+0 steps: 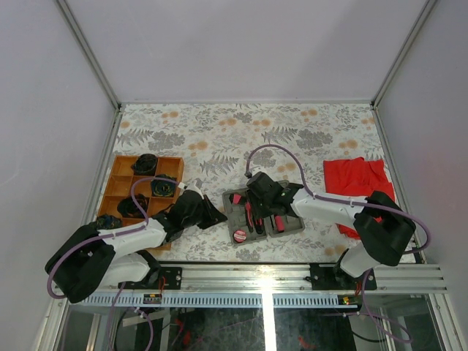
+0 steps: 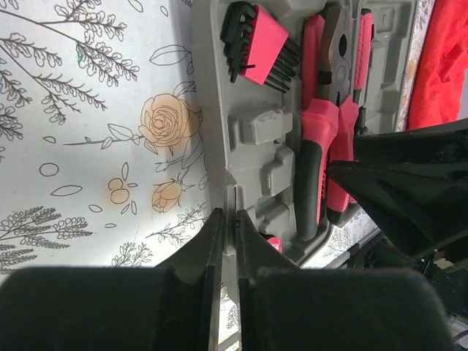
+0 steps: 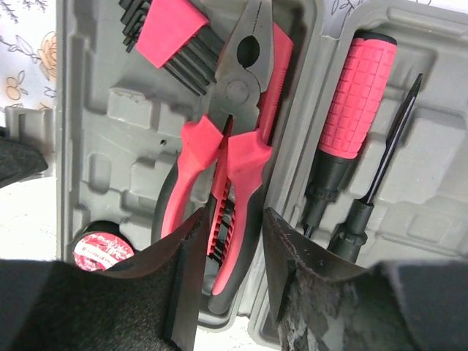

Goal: Sort the tools into containers
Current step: Pick up the pliers from the storage box.

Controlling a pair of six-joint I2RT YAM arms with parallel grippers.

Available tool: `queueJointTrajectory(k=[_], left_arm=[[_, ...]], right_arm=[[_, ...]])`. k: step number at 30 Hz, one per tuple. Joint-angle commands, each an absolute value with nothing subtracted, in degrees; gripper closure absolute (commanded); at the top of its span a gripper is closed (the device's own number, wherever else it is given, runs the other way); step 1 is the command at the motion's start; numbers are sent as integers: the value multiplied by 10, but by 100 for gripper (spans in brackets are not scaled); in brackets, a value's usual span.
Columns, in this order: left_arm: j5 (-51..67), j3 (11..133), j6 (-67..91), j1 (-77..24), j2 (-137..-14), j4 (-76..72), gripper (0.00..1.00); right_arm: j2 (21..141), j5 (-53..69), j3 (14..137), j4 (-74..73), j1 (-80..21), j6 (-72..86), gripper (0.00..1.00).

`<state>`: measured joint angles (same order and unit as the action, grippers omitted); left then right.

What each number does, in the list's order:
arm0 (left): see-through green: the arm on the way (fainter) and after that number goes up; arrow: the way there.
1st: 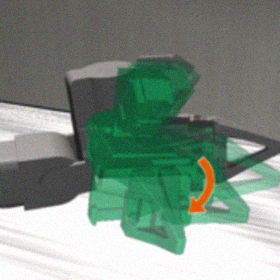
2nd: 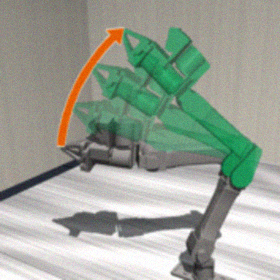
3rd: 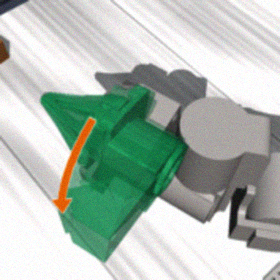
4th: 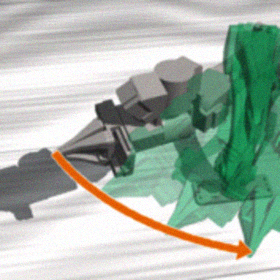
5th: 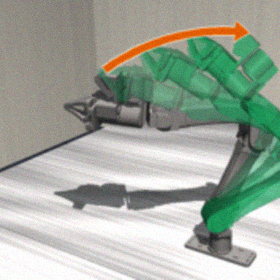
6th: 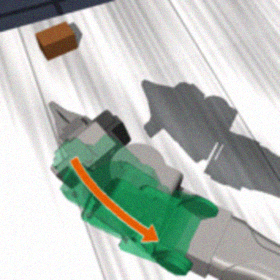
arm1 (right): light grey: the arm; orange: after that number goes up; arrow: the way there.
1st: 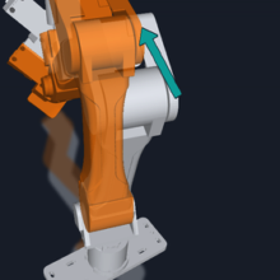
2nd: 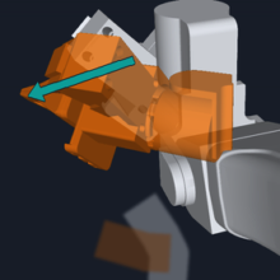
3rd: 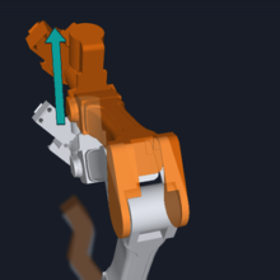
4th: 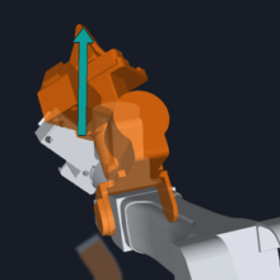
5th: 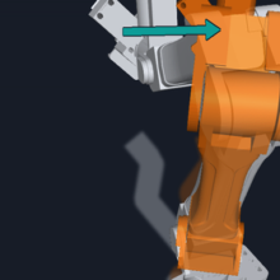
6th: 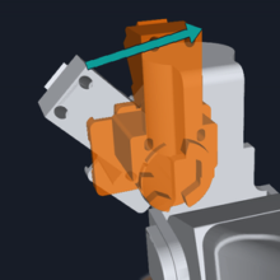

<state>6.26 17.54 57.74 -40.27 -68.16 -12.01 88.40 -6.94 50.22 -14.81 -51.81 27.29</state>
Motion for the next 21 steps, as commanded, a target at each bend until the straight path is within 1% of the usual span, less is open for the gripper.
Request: queueJointTrajectory(k=[1,4,7,9,10,11,14,16,21], left_arm=[[66,172,571,-401,-690,-128,100],[65,174,571,-401,-691,-127,100],[61,180,571,-401,-689,-109,100],[56,185,569,-400,-683,-92,100],[52,186,569,-401,-680,-86,100],[51,186,568,-401,-677,-82,100],[45,189,565,-400,-670,-68,100],[44,194,564,-399,-669,-54,100],[53,199,555,-395,-668,-34,100]], right_arm=[[895,-100,526,-160,-526,268,61],[899,-100,523,-158,-526,268,64],[895,-101,518,-154,-526,267,71],[887,-102,515,-151,-526,267,78],[881,-104,516,-150,-525,266,85],[875,-106,515,-149,-526,265,89],[845,-106,511,-139,-525,260,97],[816,-95,503,-124,-523,259,99],[727,-28,453,-78,-480,257,100]])
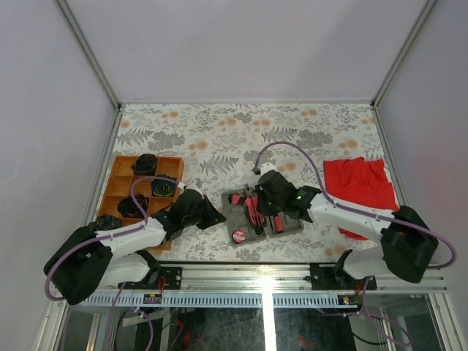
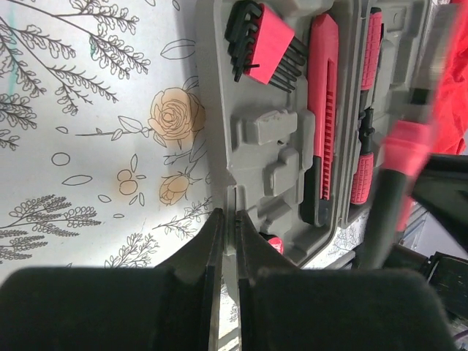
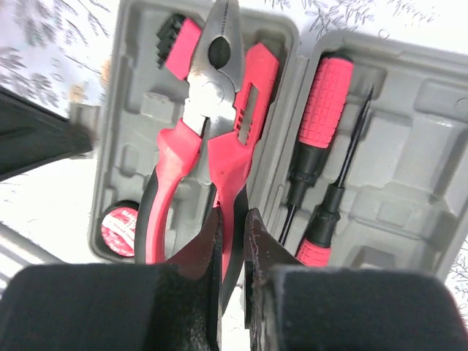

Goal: Sort the tools into containers
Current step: Pick up the pliers from the storage box, then place the pliers in the storage box.

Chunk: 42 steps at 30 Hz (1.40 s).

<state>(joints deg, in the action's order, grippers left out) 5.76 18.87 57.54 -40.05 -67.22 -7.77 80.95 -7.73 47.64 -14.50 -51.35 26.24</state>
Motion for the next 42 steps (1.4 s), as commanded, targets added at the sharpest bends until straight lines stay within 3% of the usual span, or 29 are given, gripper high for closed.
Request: queueJointTrajectory(k=[1,15,42], left_arm=[[54,199,552,-394,-667,-31,100],[70,219,511,-371,-680,25,100],[87,215,494,-342,-679,35,100]], right_arm=[[709,-17,443,-75,-464,256,100],[648,-64,419,-216,-374,167,100],[780,-71,469,-288,-372,192,97]])
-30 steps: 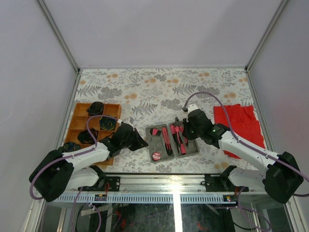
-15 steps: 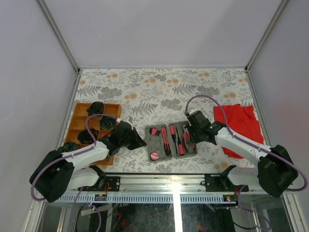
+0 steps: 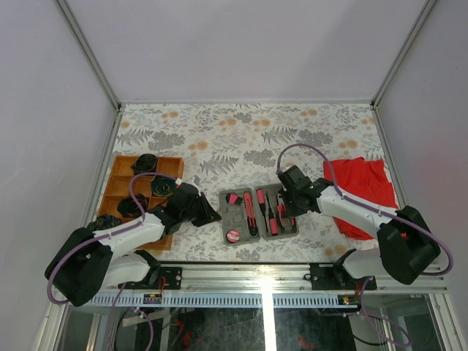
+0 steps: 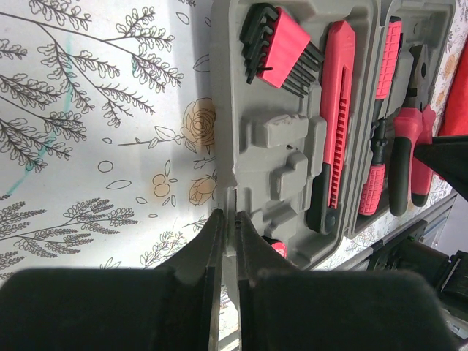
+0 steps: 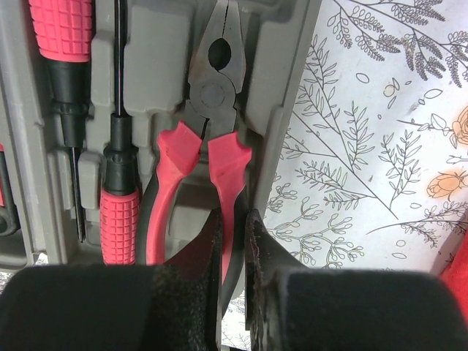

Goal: Sort the tools into containers
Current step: Place the pliers in the storage box, then adjust the pliers in the storage box.

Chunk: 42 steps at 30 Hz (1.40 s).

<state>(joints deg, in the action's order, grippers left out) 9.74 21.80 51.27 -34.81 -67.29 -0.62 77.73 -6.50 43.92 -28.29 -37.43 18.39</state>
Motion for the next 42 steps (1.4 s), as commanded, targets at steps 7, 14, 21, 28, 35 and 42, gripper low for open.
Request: queueJointTrajectory(k=[7,14,21,28,35,42], left_arm=[[89,216,495,-341,-682,31,100],[91,216,495,-340,-686,27,100],[93,217,496,-340,-690,24,100],[94,218,496,-339,-692,24,100],[97,220,497,-339,-698,20,100],[102,219,498,-339,-704,12,100]], right_arm=[[803,-108,481,-299,-373,200,86],[798,-119,491,-300,-373,198,67],[776,-96,491,-297,-373,200,64],[778,-92,493,-309,-372,202,77],[799,-79,491,-308,-372,199,82],[823,-51,492,-316,-372,197,85]])
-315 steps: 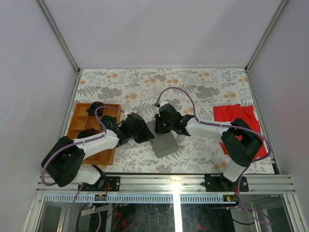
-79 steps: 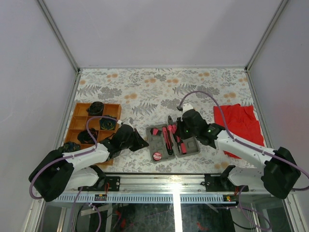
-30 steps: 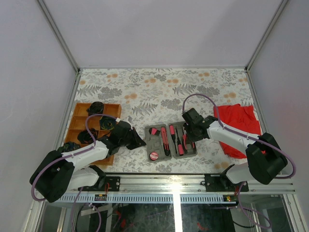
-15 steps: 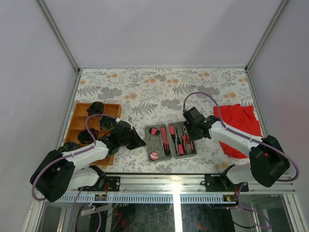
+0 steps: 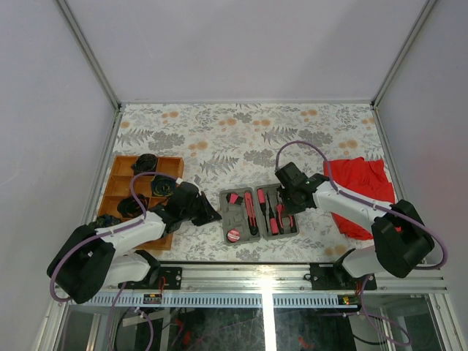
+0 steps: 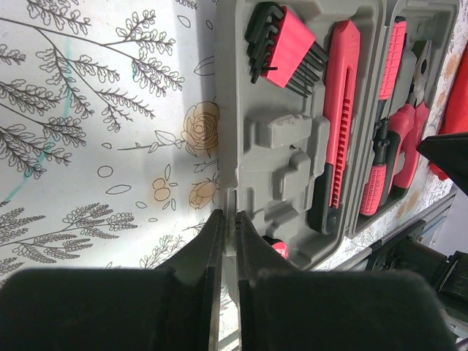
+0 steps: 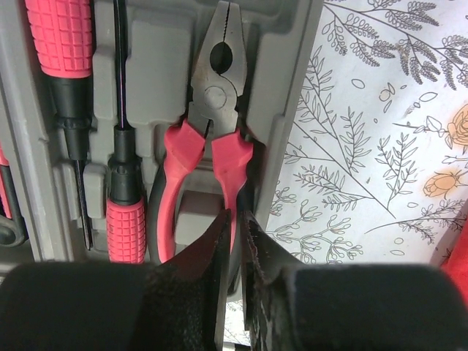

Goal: Sort the tools into containers
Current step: Adjust the pliers in the storage box.

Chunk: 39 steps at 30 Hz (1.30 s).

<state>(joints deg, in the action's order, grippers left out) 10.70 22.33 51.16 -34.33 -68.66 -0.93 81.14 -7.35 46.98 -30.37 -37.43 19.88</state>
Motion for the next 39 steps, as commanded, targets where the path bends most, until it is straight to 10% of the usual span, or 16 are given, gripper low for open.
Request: queueJointTrajectory(k=[1,19,39], left_arm=[[102,219,498,-340,-706,11,100],[104,220,504,-339,-716,0,100],[97,216,492,-339,-682,15,88]], right_arm=[[826,-48,491,-317,-373,196,86],[897,-12,481,-306,-372,219,92],[657,-143,406,-233,-285,288,56]])
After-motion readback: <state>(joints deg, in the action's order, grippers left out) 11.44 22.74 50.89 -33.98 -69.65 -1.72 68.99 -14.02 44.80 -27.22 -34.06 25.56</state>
